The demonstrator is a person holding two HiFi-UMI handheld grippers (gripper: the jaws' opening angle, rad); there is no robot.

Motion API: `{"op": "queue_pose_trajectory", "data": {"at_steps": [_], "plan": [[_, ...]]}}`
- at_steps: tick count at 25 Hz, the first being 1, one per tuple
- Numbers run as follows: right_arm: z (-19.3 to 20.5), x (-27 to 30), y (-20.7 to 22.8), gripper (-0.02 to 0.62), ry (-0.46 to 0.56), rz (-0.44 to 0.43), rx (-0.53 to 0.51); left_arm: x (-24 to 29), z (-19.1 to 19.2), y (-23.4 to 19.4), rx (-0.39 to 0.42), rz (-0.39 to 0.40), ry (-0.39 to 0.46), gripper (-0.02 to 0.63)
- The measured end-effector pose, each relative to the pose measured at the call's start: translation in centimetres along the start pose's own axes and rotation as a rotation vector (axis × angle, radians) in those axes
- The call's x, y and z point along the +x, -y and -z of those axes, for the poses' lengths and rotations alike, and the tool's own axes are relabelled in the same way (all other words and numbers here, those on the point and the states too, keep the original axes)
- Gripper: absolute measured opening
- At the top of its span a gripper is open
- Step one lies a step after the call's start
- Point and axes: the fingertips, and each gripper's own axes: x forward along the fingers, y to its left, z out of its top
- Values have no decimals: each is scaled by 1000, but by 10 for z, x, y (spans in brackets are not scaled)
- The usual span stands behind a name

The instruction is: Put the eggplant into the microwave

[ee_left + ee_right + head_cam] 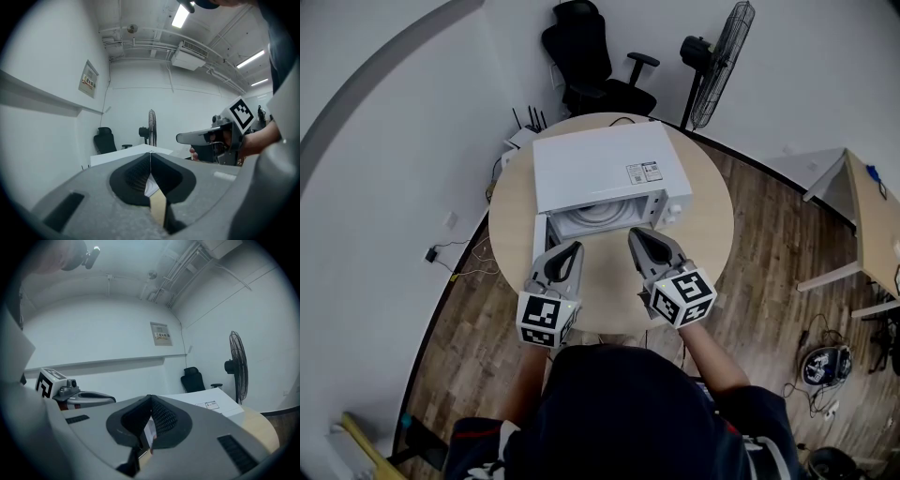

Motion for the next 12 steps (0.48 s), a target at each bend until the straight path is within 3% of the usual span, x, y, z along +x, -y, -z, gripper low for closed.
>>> {"op": "queue_pose_trajectory", "data": {"at_steps": [12], "plan": [[3, 2, -5, 11, 0, 14, -9, -3, 1, -1, -1, 10, 1, 17]]}}
